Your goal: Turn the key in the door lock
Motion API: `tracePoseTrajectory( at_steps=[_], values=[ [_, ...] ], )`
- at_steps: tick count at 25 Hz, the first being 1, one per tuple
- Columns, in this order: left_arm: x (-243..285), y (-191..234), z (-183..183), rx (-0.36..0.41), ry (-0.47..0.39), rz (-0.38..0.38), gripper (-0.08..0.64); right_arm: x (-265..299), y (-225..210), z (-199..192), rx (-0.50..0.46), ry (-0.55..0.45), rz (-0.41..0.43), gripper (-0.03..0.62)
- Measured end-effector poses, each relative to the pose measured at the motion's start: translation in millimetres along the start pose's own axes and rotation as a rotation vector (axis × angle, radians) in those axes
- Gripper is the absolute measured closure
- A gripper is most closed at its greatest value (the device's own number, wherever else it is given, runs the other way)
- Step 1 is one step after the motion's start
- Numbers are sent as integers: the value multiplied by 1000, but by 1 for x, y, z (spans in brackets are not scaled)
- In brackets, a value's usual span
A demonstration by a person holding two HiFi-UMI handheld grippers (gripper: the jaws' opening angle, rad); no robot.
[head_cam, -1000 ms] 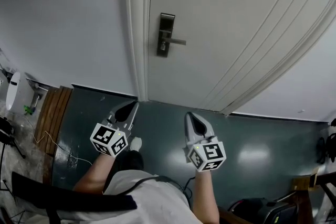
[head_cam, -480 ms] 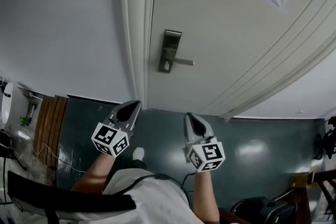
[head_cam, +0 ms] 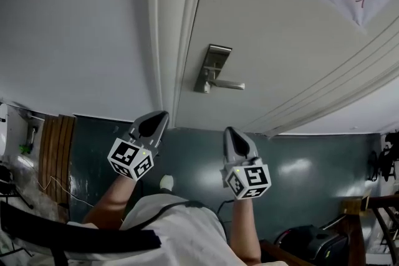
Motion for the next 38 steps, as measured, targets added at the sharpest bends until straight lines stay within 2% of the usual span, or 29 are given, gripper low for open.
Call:
tracePoseTrajectory(
  at_steps=[6, 15, 22, 27, 29, 33, 38],
  values=[
    [18, 27, -3, -12, 10, -4, 555, 24, -6, -3, 7, 25, -18, 584],
    [27, 29, 3, -12, 2, 11, 555, 43, -18, -3, 9, 40, 13, 584],
    [30, 15, 7, 6, -6, 55, 555, 58, -37, -9, 84, 20, 95, 583],
    [25, 0, 3, -3, -11, 102, 555, 73, -46, -26, 155, 53, 184, 584],
    [23, -5, 0, -9, -10, 116, 555, 80, -48, -31, 203, 49, 223, 583],
    [19, -11, -5, -13, -5, 135, 555, 100, -59, -45, 408, -21, 277, 583],
    [17, -17, -11, -20, 6, 148, 555, 118, -72, -66, 635, -104, 295, 583]
  ],
)
Point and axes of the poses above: the fingertips, and each gripper's own axes: x forward along the fingers, y to its left, z out of its top, the point moved 8 cm from there along -x, backward along the fingers, and after that the axes turned 13 degrees about z, right-handed, at the moved point
